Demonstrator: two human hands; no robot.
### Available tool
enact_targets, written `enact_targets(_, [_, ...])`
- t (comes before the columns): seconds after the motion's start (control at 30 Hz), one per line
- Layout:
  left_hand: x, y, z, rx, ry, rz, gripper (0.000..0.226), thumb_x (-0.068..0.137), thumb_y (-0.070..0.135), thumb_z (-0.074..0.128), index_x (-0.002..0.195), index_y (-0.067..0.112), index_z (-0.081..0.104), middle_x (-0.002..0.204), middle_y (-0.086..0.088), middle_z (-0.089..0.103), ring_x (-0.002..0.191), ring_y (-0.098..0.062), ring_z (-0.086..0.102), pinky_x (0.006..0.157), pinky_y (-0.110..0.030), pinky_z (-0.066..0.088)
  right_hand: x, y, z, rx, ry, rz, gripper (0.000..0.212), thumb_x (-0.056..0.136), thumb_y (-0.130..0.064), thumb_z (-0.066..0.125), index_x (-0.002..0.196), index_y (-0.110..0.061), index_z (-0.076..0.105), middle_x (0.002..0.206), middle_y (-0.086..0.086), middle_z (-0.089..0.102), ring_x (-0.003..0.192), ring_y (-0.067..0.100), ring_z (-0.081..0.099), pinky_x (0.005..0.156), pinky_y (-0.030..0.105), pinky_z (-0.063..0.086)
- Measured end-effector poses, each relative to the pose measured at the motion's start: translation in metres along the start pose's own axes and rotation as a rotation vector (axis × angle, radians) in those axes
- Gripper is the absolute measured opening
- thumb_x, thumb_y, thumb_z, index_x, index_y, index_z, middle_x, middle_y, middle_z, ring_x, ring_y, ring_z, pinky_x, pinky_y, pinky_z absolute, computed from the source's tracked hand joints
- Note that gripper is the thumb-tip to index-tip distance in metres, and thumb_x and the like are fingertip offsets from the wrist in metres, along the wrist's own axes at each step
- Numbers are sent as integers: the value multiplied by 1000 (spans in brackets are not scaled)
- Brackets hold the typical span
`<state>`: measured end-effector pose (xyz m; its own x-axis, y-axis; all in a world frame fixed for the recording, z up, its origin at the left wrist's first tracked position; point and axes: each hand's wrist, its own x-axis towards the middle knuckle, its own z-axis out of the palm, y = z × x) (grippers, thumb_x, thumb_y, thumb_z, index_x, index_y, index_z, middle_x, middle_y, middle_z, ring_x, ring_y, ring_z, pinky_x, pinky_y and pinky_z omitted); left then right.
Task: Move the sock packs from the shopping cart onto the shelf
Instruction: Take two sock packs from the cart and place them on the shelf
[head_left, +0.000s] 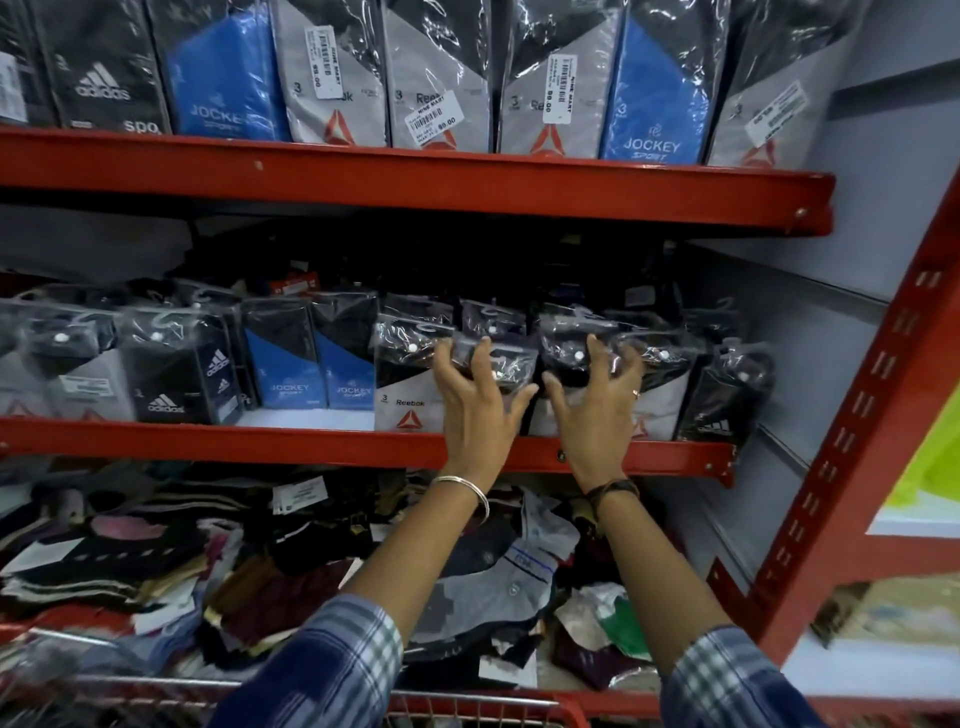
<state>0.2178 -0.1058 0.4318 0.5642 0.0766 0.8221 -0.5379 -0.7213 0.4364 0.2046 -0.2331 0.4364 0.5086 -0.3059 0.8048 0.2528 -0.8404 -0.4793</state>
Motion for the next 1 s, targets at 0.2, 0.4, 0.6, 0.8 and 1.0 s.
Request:
enact_targets(0.2, [-29,-30,25,298,-194,234,77,99,31,37,144,17,-23,146,-9,-42,142,-27,-19,117,-41,-1,-38,22,31,-244,-120,-183,75,89,-5,57,148,-8,10,155,21,2,144,34,4,117,44,15])
enact_targets(0.4, [-35,-57,32,395,-393,213,68,98,45,22,143,26,-25,144,-3,-46,138,-20,-31,113,-41,-12,-41,39,43,-234,-230,-225,70,97,-18,50,149,-14,3,157,12,-1,145,23,-7,117,42,11])
enact_targets(0.6, [-35,-53,30,399,-452,175,65,99,46,20,145,26,-21,147,-3,-41,139,-22,-29,112,-35,-17,-42,40,42,-247,-287,-248,61,98,-22,49,149,-16,17,156,12,3,145,27,-1,118,43,10])
enact_targets(0.8, [-59,-52,-6,272,-431,178,59,99,35,32,149,23,5,158,-2,-7,145,-18,-9,118,-41,3,-65,20,23,-219,-348,-173,51,100,-25,39,148,-16,23,159,8,13,146,23,5,118,43,9])
enact_targets(1.0, [-113,-66,-60,161,-342,126,50,97,32,33,144,15,29,156,-5,10,146,-20,4,117,-46,11,-143,-23,4,-93,-374,-157,49,97,-24,42,142,-7,37,152,11,34,145,24,18,117,44,10])
